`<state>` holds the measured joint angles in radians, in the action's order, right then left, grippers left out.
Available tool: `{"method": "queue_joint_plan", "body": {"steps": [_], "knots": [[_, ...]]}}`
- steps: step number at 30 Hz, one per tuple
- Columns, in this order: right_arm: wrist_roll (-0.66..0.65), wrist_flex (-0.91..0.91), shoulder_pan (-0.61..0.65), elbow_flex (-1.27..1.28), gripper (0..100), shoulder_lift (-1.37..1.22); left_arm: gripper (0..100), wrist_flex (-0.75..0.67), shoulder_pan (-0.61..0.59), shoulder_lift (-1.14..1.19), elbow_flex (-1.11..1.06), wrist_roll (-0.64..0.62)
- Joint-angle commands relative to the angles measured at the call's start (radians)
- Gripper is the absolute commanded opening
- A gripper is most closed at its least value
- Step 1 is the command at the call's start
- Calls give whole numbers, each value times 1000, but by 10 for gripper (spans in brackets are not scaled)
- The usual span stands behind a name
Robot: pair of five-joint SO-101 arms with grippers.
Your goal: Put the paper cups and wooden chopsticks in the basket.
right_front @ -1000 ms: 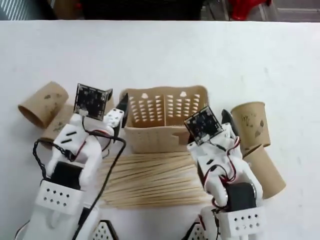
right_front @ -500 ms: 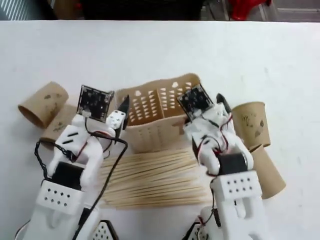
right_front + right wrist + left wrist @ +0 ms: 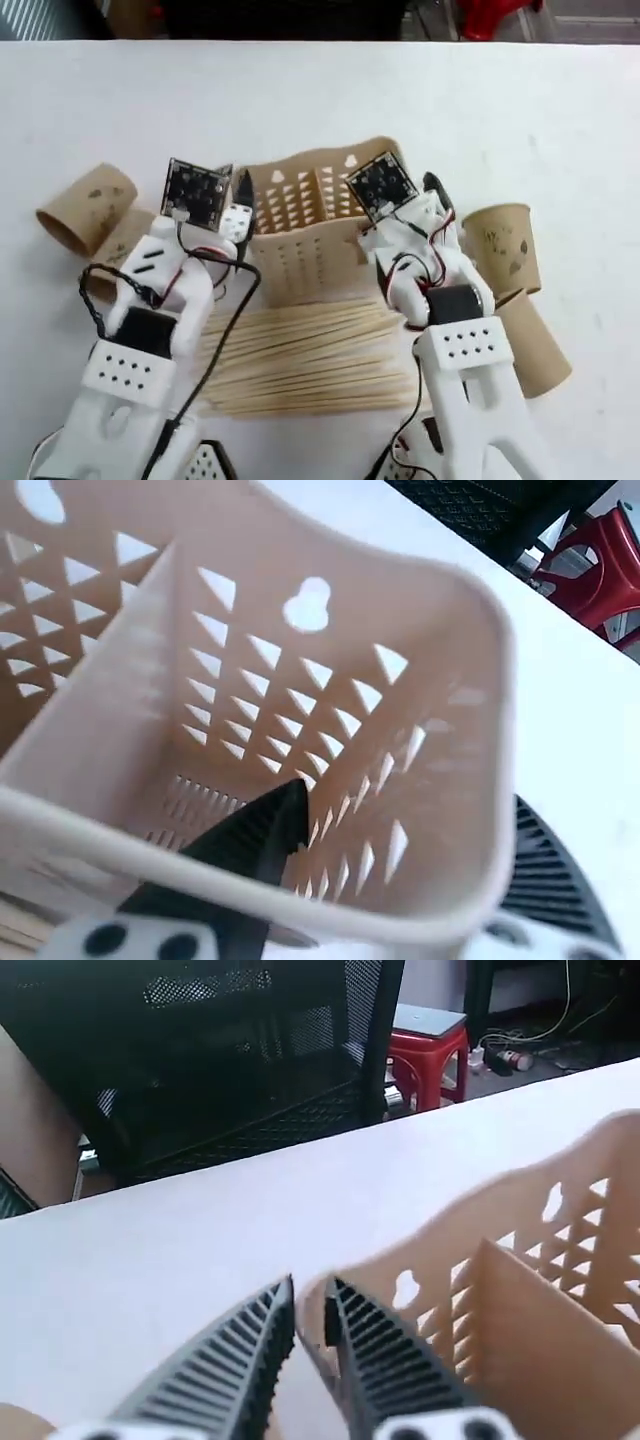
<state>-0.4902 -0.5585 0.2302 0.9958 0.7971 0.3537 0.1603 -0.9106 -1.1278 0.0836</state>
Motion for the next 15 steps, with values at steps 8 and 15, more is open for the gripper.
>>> {"method": "queue_joint_plan", "body": {"steps": [8,15], "knots": [[12,-38,-88,55,286,143,23,34,-67,64,3,15],[3,-226,-93,55,287,352,22,40,-94,65,21,15]]}}
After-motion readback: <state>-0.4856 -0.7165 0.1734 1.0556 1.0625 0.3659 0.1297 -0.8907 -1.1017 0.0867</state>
